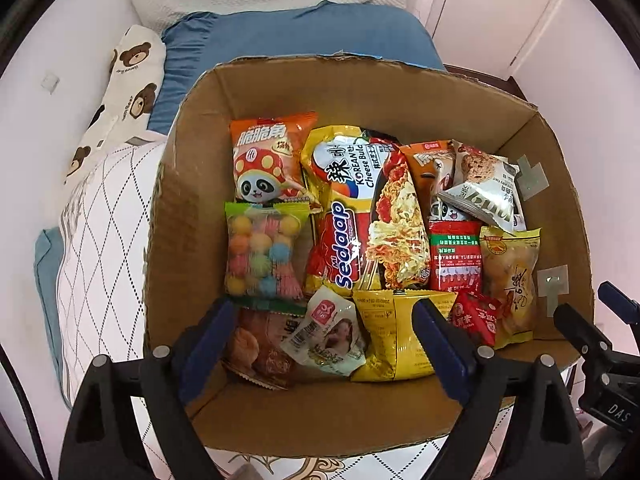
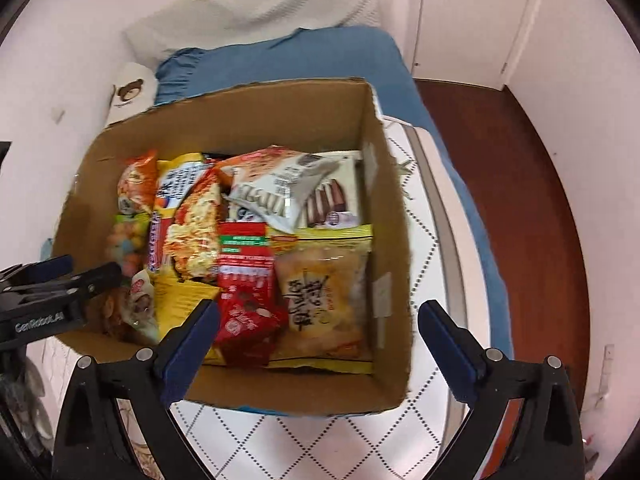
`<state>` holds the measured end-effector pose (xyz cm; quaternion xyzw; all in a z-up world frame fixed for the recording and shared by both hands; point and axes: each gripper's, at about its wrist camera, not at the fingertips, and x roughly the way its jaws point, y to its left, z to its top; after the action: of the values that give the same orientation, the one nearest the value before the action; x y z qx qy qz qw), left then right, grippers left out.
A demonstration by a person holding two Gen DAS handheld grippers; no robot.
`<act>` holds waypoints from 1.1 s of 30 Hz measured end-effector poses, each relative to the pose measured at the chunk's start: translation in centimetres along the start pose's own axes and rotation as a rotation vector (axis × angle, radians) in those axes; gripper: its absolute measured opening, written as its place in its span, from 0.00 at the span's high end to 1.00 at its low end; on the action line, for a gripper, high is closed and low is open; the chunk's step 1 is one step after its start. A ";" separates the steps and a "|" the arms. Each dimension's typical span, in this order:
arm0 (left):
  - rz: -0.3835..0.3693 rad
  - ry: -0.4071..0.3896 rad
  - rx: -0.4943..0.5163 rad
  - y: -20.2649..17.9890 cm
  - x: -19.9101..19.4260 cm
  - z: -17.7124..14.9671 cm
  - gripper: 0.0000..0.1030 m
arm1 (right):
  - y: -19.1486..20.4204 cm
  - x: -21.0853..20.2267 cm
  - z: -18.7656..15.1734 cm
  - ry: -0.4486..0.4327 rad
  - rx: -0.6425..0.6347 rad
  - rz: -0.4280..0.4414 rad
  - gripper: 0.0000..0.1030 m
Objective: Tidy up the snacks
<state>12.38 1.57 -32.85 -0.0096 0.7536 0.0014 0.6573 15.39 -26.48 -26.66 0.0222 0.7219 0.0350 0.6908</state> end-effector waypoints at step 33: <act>0.036 -0.419 -0.041 -0.7 -17.2 -14.5 0.12 | 1.4 -18.7 -11.3 -0.356 -0.063 0.001 0.00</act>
<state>0.31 0.88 -13.87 -0.0091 0.6004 0.0304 0.7991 4.96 -26.85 -7.46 0.0066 0.5865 0.0535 0.8082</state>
